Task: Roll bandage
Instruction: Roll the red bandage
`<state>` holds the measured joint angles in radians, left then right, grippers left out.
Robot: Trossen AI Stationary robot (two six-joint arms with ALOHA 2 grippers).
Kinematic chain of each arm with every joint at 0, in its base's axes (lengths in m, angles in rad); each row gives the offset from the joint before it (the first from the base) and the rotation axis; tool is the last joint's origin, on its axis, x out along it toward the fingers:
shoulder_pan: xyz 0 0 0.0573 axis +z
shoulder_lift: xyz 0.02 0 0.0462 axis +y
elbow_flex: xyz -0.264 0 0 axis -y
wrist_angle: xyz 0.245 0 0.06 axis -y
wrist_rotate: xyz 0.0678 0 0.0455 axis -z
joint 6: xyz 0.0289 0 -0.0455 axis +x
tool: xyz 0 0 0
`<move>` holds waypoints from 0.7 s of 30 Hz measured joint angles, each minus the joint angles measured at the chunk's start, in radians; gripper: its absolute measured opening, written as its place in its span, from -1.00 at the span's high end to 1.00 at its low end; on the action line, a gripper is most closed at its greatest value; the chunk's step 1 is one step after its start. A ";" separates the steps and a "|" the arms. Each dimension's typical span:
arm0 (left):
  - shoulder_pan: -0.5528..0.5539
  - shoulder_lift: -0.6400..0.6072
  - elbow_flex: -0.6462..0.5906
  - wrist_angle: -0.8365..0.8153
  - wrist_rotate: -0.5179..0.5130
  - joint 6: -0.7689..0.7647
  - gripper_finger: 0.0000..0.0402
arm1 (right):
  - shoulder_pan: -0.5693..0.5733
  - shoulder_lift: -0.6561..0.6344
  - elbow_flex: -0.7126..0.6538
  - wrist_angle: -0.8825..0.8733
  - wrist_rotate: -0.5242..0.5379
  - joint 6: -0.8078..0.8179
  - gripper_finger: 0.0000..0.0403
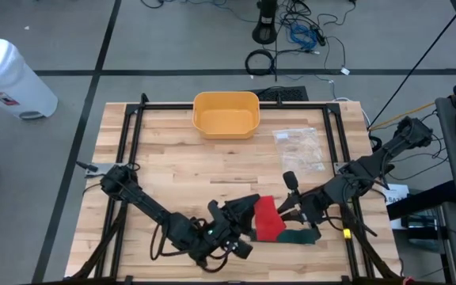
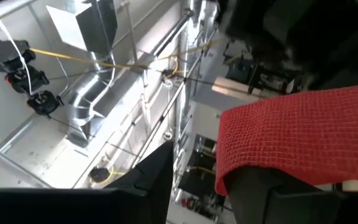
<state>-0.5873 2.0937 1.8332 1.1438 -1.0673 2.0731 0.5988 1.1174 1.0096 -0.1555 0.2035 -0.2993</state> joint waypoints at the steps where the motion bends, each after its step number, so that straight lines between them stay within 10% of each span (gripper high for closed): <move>1: 0.004 0.000 0.000 -0.001 -0.005 0.000 0.31 | 0.007 -0.004 0.000 0.000 0.001 0.000 0.80; 21: -0.033 0.000 0.000 -0.051 -0.006 -0.031 0.18 | 0.066 -0.074 0.000 -0.067 0.052 0.052 0.80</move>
<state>-0.6199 2.0937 1.8332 1.0929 -1.0737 2.0419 0.6645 1.0431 1.0096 -0.2226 0.2554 -0.2468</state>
